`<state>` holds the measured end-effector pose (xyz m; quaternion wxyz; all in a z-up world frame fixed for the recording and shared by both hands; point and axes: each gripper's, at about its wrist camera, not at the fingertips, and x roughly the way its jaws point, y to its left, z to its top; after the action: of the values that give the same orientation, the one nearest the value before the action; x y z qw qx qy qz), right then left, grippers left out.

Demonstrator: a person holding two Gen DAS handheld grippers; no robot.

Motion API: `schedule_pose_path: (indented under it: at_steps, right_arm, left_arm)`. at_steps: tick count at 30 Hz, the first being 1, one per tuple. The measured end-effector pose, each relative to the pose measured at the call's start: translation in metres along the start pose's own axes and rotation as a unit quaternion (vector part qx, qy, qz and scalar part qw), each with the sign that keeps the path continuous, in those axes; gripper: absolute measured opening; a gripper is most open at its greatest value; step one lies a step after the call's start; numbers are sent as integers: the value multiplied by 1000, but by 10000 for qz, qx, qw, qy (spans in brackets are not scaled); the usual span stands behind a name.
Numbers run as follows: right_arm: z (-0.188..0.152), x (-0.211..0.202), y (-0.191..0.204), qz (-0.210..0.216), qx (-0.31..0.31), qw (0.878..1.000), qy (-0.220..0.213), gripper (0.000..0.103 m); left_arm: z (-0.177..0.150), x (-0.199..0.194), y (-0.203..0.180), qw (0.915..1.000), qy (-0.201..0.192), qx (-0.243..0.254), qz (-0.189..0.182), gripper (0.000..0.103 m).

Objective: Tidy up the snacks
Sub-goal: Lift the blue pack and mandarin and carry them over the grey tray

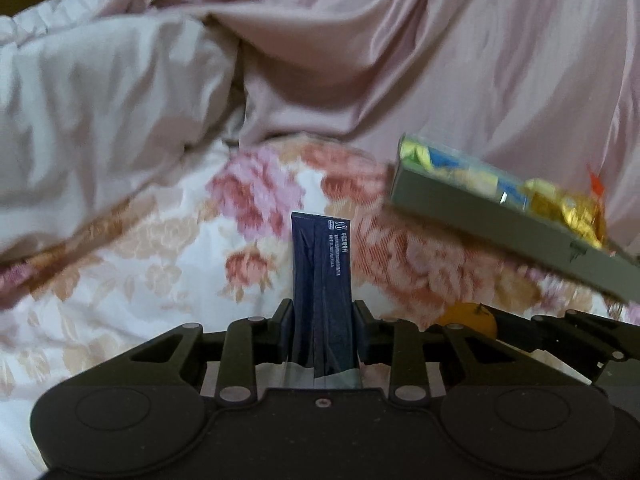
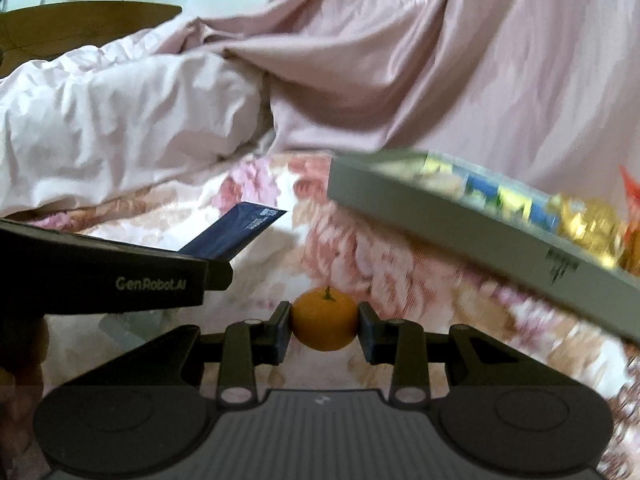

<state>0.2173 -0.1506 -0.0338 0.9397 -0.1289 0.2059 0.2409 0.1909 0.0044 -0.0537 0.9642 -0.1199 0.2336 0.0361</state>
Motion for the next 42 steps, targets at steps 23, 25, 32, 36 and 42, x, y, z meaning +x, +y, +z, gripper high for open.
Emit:
schedule_pose_path:
  at_steps: [23,25,32,36,42]
  right_arm:
    - [39,-77,-110,-998,227,9878,-1175,39]
    - [36,-79,-125,-1121,331,9855,-1229,39]
    - [27,-67,-172,-1376,1092,9770,-1211,39]
    - [23,-57,-185,-1540,1142,9743,-1184,39]
    - [19,-41,-197,-1463,1481,9728,-1015,39]
  left_arm:
    - [71,-25,-114,9953,-871,173,-380,32]
    - [77,-16,-132,9949,-880,189,-452,33]
    - [90,20,-177,9931,-889,312,-691,33]
    - [98,46,-193,9937,-796,210,-767,33]
    - [102,77,-206,9950,-669,270,-693,33]
